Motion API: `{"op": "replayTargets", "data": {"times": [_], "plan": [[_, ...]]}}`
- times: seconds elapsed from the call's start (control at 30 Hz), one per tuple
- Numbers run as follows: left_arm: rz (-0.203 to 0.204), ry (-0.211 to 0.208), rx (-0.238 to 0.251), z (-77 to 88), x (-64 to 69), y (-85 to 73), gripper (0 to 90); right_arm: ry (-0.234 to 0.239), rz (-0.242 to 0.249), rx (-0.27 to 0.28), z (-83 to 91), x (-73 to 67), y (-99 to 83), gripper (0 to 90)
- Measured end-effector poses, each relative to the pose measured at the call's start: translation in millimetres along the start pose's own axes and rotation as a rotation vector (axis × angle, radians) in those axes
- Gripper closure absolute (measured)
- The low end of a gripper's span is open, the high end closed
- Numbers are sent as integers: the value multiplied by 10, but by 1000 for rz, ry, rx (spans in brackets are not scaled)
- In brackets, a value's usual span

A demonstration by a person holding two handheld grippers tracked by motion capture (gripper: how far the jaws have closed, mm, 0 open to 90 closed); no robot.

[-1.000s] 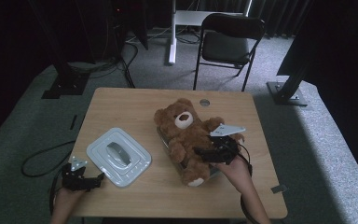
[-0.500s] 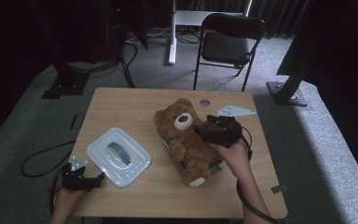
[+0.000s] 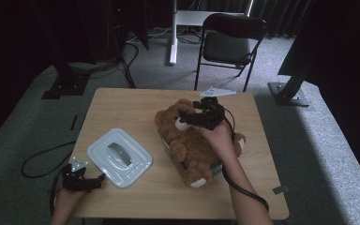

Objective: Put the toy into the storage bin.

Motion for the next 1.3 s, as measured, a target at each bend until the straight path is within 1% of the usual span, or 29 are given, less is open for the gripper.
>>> {"op": "replayTargets", "data": {"times": [0.07,0.13,0.17,0.23,0.27,0.3,0.37,0.47,0.57,0.63,0.7,0.77,0.87,0.9,0.93,0.97,1.0,1.1,1.17,1.23,1.3], "plan": [[0,0,0,0,0,0,5,-8,-21,-15,-87,31,-19,291],[0,0,0,0,0,0,5,-15,-27,-44,-183,59,-76,292],[2,0,0,0,2,-1,5,-21,-22,-67,-233,79,-127,293],[0,-1,-3,2,1,-3,5,-27,-13,-133,-336,102,-273,277],[-1,-1,-3,2,0,-3,5,6,-30,-160,-389,84,-359,269],[-1,-1,-3,2,0,-3,5,6,-30,-160,-389,84,-359,269],[-1,-1,-3,2,0,-3,5,-4,-16,-184,-433,80,-460,273],[-1,-1,-3,3,0,-3,4,13,-19,-205,-438,65,-506,286],[-1,-1,-3,3,0,-3,5,42,-26,-239,-446,54,-596,294],[-1,-1,-3,2,0,-3,5,52,-19,-260,-454,44,-659,300],[-1,0,-3,2,0,-3,5,48,-14,-279,-471,38,-716,306],[-1,0,-3,2,0,-3,5,45,-23,-292,-491,35,-753,312],[-1,0,-4,1,1,-2,4,51,-42,-333,-537,36,-837,321],[-1,0,-4,1,1,-2,5,51,-42,-333,-537,36,-837,321],[-1,0,-3,0,2,-1,5,55,-34,-356,-561,33,-885,322],[-1,0,-3,0,2,-1,5,48,-13,-414,-614,16,-999,322],[-1,0,-3,0,2,-1,5,47,2,-437,-643,5,-1054,322],[-1,0,-3,0,2,-2,5,15,75,-537,-762,-60,-1283,323],[-2,-1,-3,1,3,-2,5,16,103,-565,-798,-84,-1345,323],[0,-1,-2,0,4,-1,5,30,108,-560,-802,-114,-1335,321],[0,-1,-2,0,4,-1,5,19,128,-558,-794,-117,-1328,313]]}}
Point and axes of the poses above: each handheld gripper's, and its own axes: z roughly backward along the jaws, y roughly out of its top, x roughly to its right, the point moved 10 cm from there along -z, roughly forward along the jaws, and after that the axes turned 11 degrees about x, right-handed, at the moved point
